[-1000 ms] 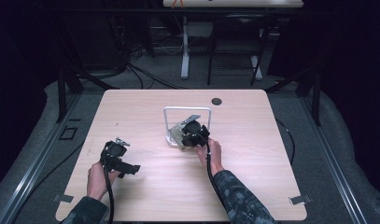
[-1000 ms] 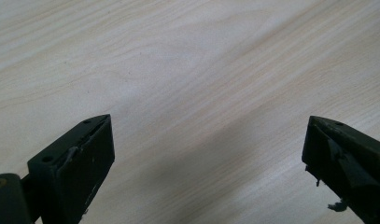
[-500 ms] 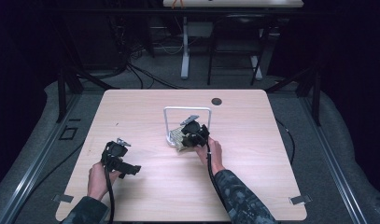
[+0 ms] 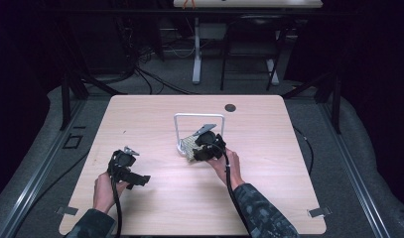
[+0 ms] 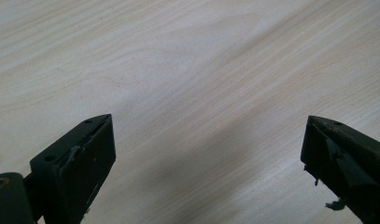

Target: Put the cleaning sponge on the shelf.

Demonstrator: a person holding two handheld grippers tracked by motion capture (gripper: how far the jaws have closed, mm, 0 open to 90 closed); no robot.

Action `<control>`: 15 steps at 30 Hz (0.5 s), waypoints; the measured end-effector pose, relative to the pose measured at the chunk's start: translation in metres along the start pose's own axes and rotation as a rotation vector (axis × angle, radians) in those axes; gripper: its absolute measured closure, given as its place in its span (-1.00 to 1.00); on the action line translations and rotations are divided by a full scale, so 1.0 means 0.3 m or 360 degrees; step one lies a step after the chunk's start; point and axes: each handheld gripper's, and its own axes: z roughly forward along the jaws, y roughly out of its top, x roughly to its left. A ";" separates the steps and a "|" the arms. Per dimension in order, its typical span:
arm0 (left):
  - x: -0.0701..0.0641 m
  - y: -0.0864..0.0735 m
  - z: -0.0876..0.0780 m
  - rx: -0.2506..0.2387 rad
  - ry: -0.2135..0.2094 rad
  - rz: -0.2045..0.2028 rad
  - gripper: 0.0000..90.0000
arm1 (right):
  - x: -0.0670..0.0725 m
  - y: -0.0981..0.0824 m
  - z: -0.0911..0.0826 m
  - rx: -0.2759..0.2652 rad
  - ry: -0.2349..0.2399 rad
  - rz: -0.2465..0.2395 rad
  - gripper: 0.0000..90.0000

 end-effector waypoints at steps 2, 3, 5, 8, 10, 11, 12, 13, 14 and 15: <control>0.000 0.000 0.002 0.0003 -0.0002 -0.0002 -0.94 | -0.001 -0.005 -0.018 -0.0004 0.0018 -0.0004 -0.26; 0.001 0.000 0.002 0.0003 -0.0004 0.0000 -0.94 | -0.002 -0.009 -0.029 -0.0004 0.0028 -0.0003 -0.29; -0.001 0.001 0.001 0.0004 -0.0004 0.0002 -0.95 | -0.005 -0.015 -0.052 -0.0006 0.0033 -0.0008 -0.30; -0.002 0.001 0.001 -0.0012 -0.0013 -0.0002 -0.96 | -0.014 -0.026 -0.087 -0.0001 0.0037 -0.0009 -0.34; -0.003 0.002 0.000 -0.0018 -0.0015 0.0001 -0.96 | -0.023 -0.036 -0.112 -0.0005 0.0041 -0.0006 -0.38; -0.003 0.002 0.000 -0.0018 -0.0015 0.0001 -0.96 | -0.023 -0.036 -0.112 -0.0005 0.0041 -0.0006 -0.38; -0.004 0.001 0.000 -0.0017 -0.0014 0.0005 -0.96 | -0.032 -0.047 -0.137 -0.0001 0.0039 0.0008 -0.43; -0.004 0.001 0.000 -0.0017 -0.0014 0.0005 -0.96 | -0.037 -0.055 -0.150 -0.0001 0.0042 0.0012 -0.44; -0.005 0.001 -0.001 -0.0017 -0.0014 0.0012 -0.96 | -0.042 -0.063 -0.161 -0.0001 0.0037 0.0020 -0.44; -0.005 0.001 -0.001 -0.0017 -0.0014 0.0012 -0.96 | -0.042 -0.063 -0.161 -0.0001 0.0037 0.0020 -0.44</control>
